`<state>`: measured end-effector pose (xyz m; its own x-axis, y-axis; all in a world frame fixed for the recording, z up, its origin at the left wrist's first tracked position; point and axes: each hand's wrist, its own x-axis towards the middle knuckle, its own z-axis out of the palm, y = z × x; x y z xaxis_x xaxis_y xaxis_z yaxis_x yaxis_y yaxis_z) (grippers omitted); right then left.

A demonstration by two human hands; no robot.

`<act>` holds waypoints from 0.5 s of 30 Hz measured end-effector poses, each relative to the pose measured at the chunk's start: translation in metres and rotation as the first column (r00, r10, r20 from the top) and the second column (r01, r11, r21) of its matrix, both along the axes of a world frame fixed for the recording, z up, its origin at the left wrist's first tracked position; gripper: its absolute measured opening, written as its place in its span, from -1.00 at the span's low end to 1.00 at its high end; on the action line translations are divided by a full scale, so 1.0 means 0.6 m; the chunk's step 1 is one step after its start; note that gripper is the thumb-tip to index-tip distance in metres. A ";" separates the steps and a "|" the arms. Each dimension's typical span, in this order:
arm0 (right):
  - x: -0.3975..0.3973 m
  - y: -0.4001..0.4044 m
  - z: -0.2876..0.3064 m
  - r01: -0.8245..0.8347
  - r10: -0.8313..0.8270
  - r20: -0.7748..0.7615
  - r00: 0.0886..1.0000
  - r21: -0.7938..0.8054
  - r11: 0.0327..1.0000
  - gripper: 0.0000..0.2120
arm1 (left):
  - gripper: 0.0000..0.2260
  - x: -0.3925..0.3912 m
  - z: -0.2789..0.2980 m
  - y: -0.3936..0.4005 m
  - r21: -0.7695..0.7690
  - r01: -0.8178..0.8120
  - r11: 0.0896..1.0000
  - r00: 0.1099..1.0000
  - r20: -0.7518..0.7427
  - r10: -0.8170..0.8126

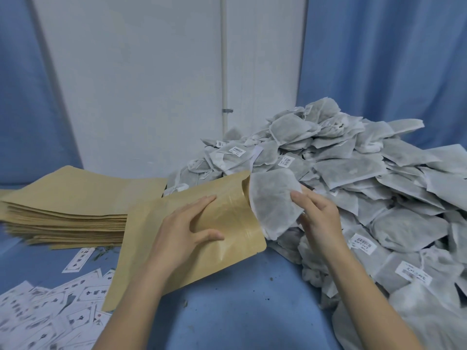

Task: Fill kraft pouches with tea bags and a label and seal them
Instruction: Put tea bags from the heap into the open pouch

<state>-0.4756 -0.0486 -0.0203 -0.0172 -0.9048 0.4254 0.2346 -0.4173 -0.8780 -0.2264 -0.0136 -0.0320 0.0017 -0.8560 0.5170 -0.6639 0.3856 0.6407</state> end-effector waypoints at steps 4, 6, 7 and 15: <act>-0.007 0.002 0.007 -0.177 0.182 -0.125 0.975 0.055 0.983 -0.81 | -0.35 0.006 0.009 0.010 0.030 0.060 0.998 0.998 0.024 -0.061; -0.005 0.001 0.013 -0.219 0.241 -0.242 0.940 0.115 0.969 -0.70 | -0.32 0.005 0.011 0.016 0.041 0.117 0.992 0.992 0.046 -0.119; -0.002 0.002 0.017 -0.218 0.250 -0.317 0.915 0.135 0.967 -0.65 | -0.32 0.003 0.012 0.018 0.044 0.146 0.988 0.988 0.049 -0.148; 0.070 -0.005 0.021 -0.150 0.237 -0.640 0.731 0.189 0.970 -0.78 | -0.33 -0.019 0.006 0.018 0.033 0.211 0.977 0.974 0.072 -0.213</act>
<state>-0.4334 -0.0516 -0.0075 0.4063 -0.9002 0.1568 -0.3509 -0.3122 -0.8828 -0.2377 -0.0027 -0.0282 -0.2192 -0.8453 0.4872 -0.6151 0.5073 0.6035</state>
